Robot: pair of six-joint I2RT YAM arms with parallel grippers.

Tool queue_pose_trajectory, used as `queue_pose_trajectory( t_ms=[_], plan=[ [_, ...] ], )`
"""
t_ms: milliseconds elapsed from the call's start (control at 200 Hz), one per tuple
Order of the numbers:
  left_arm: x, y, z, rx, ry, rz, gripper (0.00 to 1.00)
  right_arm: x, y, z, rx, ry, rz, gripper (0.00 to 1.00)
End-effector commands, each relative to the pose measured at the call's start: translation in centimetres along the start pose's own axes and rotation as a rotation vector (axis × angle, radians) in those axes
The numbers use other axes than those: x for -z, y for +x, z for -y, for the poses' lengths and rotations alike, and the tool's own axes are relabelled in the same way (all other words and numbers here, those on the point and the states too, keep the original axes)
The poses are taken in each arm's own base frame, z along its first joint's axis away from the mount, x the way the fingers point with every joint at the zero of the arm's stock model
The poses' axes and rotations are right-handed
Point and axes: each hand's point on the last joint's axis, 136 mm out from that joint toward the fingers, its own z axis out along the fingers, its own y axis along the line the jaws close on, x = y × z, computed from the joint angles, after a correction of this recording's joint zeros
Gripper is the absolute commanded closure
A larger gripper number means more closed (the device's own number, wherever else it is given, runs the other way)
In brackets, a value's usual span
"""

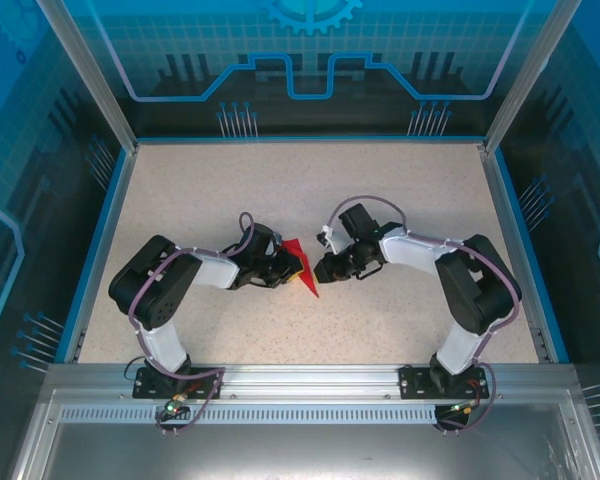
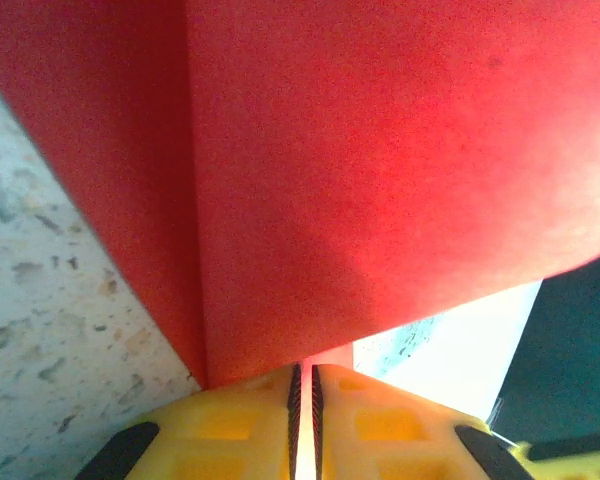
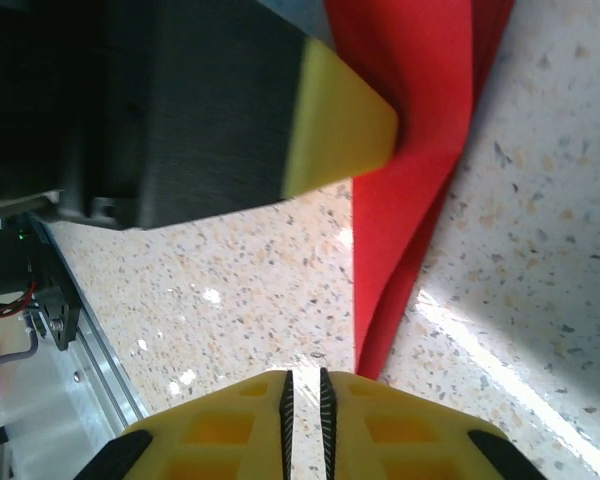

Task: Fold a paper plane with a square sheet of paper (pick it up from the middle)
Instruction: Fold the wing for the fifth time at the center of the table.

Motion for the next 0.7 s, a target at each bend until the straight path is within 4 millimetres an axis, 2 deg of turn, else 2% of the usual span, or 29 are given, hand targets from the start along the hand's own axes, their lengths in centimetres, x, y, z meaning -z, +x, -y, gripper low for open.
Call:
queue_pose_trajectory(
  t_ms=[0,235,355,460,695],
  plan=[
    [-0.3,0.1,-2.4,0.023,-0.098,0.008,0.85,-0.4,0.5,-0.7,0.029,0.042,-0.028,0.84],
    [-0.3,0.1,-2.5,0.025,-0.103,0.009,0.86,-3.2,0.4,-0.7,0.015,0.053,-0.081,0.94],
    [-0.3,0.1,-2.5,0.026,-0.102,0.010,0.86,-4.3,0.3,0.0,0.002,0.078,-0.100,0.97],
    [-0.3,0.1,-2.6,0.030,-0.108,0.011,0.86,-4.7,0.5,0.8,-0.016,0.108,-0.107,0.99],
    [-0.2,-0.1,-3.2,0.037,-0.141,0.017,0.86,-5.1,2.3,2.8,-0.046,0.147,-0.138,1.00]
  ],
)
